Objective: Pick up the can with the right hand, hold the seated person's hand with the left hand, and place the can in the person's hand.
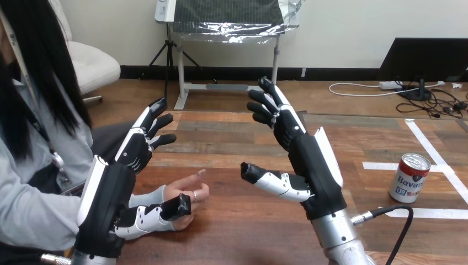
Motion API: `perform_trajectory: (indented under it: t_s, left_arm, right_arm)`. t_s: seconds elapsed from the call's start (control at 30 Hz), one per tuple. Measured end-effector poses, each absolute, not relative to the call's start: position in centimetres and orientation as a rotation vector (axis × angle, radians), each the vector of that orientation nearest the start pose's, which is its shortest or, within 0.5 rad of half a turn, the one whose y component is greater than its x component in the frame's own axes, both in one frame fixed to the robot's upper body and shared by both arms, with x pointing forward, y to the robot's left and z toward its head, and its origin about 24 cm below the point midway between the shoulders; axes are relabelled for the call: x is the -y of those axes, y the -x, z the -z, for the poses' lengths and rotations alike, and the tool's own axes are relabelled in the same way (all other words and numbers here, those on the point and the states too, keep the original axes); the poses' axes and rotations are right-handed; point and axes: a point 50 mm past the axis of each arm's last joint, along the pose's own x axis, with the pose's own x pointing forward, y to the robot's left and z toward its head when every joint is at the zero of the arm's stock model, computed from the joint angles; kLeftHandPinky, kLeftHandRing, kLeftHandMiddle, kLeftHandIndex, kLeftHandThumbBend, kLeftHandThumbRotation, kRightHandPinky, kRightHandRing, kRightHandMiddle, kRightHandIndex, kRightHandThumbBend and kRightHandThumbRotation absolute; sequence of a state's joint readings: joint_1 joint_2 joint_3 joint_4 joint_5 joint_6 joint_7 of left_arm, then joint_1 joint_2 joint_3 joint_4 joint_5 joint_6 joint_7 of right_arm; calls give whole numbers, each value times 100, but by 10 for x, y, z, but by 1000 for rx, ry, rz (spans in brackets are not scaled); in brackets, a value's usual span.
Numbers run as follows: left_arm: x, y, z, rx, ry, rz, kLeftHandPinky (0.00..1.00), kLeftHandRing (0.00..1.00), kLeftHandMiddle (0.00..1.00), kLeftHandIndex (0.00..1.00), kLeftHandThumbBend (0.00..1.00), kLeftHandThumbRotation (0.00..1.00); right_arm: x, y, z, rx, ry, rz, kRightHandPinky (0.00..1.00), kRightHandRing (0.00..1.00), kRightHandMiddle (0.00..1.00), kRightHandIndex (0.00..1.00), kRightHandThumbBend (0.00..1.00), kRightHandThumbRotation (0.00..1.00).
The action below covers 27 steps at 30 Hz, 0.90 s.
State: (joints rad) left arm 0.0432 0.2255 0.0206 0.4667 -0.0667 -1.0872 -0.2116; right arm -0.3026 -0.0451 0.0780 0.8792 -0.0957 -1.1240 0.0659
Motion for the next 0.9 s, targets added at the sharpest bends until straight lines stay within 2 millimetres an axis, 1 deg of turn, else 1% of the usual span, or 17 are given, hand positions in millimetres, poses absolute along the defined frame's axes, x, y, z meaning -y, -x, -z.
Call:
perform_trajectory:
  t_s: [0.47, 0.9]
  left_arm:
    - [-197, -207, -34, 559, -269, 200, 79, 90, 95, 93, 100, 70]
    - [-198, -208, -35, 561, -265, 199, 81, 92, 96, 94, 100, 69]
  right_arm:
    - [120, -265, -23, 514, 118, -279, 89, 88, 91, 97, 100, 58]
    - [122, -265, -22, 508, 120, -273, 88, 88, 90, 97, 100, 58]
